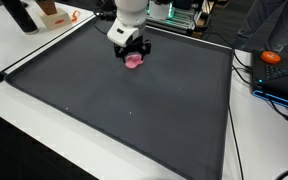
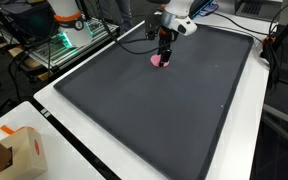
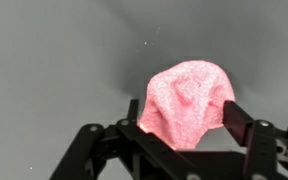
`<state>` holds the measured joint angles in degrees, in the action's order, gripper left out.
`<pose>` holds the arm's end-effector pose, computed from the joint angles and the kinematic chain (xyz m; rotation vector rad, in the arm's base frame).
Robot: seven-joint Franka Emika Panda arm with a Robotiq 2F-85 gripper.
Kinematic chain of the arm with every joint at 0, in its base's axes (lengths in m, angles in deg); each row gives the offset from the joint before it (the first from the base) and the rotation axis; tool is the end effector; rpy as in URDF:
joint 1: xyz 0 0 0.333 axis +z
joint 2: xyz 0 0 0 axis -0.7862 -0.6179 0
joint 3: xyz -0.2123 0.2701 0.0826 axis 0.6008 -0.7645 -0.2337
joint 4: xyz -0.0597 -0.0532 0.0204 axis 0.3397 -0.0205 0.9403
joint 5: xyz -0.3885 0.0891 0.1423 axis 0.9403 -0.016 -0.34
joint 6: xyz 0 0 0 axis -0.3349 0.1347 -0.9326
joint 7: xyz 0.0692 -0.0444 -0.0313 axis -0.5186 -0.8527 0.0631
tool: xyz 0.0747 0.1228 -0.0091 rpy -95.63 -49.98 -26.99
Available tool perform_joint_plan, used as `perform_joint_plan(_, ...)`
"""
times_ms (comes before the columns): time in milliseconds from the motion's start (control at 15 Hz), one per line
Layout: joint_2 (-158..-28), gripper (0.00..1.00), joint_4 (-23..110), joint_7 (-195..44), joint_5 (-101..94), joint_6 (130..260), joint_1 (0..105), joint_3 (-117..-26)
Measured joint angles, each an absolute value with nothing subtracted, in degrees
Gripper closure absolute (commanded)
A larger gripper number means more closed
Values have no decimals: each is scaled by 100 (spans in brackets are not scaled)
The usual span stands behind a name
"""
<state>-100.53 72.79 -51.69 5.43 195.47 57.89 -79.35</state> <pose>0.5738 0.0955 0.1682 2.8687 1.0025 -0.2886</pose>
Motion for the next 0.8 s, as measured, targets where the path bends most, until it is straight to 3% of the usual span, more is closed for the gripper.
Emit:
perform_joint_plan(467,-10062,97,7209,-5042,543,19509,5789,-7981)
perform_joint_plan(800,-10057,98,7171,-5002,546,19477,5789,-7991)
